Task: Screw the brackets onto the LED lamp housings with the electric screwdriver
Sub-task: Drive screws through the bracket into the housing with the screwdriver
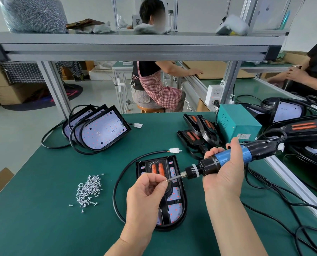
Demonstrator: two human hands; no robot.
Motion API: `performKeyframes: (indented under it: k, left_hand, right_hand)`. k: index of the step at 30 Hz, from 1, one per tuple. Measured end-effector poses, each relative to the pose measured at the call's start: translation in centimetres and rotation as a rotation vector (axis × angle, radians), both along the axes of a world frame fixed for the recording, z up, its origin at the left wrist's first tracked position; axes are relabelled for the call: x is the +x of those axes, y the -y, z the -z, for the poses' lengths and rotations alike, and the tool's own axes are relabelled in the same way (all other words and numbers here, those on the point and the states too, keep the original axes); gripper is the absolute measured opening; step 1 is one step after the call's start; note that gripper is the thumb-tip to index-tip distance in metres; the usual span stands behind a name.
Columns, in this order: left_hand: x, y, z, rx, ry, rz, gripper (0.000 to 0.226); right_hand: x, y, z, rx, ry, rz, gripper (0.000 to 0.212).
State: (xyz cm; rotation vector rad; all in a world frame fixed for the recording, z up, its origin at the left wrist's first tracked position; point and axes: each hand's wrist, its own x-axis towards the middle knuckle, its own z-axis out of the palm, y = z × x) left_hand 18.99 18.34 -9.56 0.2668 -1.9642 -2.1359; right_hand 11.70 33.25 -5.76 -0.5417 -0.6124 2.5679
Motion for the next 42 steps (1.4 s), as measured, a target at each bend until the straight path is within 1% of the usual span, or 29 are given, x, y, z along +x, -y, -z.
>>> performKeyframes:
  k: [7, 11, 13, 15, 17, 19, 24, 28, 31, 33, 38, 40, 42]
  left_hand:
    - [0.3, -0.1, 0.6, -0.104, -0.056, -0.019, 0.032]
    - [0.3, 0.2, 0.7, -0.271, -0.116, -0.016, 0.035]
    - [0.3, 0.4, 0.7, -0.336, -0.118, -0.001, 0.035]
    - [0.2, 0.6, 0.5, -0.313, -0.068, 0.050, 0.034]
    - [-0.1, 0.8, 0.2, -0.250, 0.000, 0.109, 0.032]
    - [-0.3, 0.9, 0.0, -0.220, 0.026, 0.129, 0.030]
    - [0.1, 0.5, 0.1, -0.418, -0.118, 0.019, 0.034]
    - [0.1, 0.5, 0.3, -0.429, -0.194, 0.002, 0.043]
    - [0.1, 0.6, 0.1, -0.427, -0.196, 0.040, 0.052]
    - [0.0, 0.8, 0.3, -0.458, -0.185, 0.059, 0.058]
    - [-0.8, 1.4, 0.7, -0.648, -0.131, 0.080, 0.072]
    - [-1.7, 2.1, 0.8, -0.805, -0.135, 0.075, 0.071]
    - [-2.9, 2.4, 0.7, -1.030, -0.141, 0.111, 0.063]
  right_hand:
    - [0.0, 0.1, 0.3, -0.019, 0.045, -0.002, 0.034]
    - [0.0, -0.1, 0.7, -0.067, 0.070, -0.019, 0.033]
    - [0.0, -0.2, 0.9, -0.063, 0.062, -0.026, 0.033]
    - [0.1, -0.3, 1.0, -0.045, 0.024, -0.047, 0.031]
    - [0.2, -0.3, 1.1, -0.023, -0.028, -0.070, 0.028]
    - [0.2, -0.3, 1.0, -0.001, -0.057, -0.075, 0.026]
    - [-0.2, 0.2, 0.5, -0.009, 0.027, -0.003, 0.029]
    - [-0.1, 0.3, 0.8, -0.026, 0.065, 0.018, 0.028]
    - [-0.2, 0.1, 1.0, -0.028, 0.077, 0.013, 0.029]
    - [-0.3, -0.1, 1.0, -0.026, 0.076, 0.011, 0.029]
    - [-0.8, -0.6, 0.8, 0.012, 0.048, 0.024, 0.030]
    - [-1.2, -0.8, 0.2, 0.073, 0.006, 0.046, 0.028]
    - [-1.7, -0.9, -0.7, 0.171, -0.049, 0.068, 0.024]
